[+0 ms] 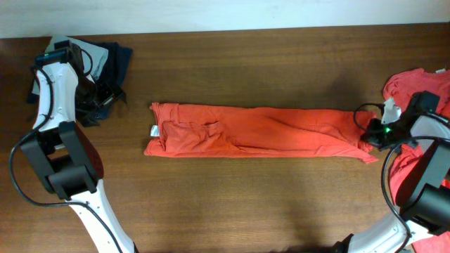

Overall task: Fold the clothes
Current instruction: 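Lift the right end and fold it leftward over the strip with the right gripper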

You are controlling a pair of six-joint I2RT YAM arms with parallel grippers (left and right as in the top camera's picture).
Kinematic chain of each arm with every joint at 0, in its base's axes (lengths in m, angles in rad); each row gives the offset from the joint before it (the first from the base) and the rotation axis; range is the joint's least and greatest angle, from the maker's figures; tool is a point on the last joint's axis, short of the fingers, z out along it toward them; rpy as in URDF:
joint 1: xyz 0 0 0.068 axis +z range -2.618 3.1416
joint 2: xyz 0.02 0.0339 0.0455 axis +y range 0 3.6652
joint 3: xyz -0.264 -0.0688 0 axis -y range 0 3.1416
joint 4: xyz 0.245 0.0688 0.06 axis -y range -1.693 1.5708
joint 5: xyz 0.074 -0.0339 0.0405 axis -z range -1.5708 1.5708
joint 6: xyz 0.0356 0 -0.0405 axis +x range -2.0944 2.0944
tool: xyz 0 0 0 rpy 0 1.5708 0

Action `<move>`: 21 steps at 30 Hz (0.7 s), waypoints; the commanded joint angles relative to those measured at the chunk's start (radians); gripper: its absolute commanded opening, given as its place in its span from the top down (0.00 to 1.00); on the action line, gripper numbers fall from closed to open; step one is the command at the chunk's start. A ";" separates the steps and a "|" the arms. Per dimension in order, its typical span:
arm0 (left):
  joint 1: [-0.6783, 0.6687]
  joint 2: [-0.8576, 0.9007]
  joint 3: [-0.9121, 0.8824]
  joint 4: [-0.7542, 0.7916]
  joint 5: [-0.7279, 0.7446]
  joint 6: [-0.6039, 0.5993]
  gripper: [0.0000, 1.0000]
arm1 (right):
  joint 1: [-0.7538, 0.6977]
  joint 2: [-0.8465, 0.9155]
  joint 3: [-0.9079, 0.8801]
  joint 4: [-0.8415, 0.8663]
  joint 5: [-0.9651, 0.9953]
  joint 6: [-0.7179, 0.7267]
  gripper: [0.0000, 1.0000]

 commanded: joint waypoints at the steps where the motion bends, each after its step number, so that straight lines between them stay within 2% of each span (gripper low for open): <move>1: 0.002 -0.006 0.013 0.002 0.007 -0.006 0.01 | 0.002 0.004 0.078 -0.036 -0.023 -0.004 0.96; 8: 0.002 -0.006 0.013 0.002 0.007 -0.006 0.01 | 0.002 0.004 0.222 -0.180 0.058 -0.004 0.96; 21: 0.002 -0.006 0.013 0.002 0.007 -0.006 0.01 | 0.025 0.003 0.434 -0.376 0.069 -0.004 0.96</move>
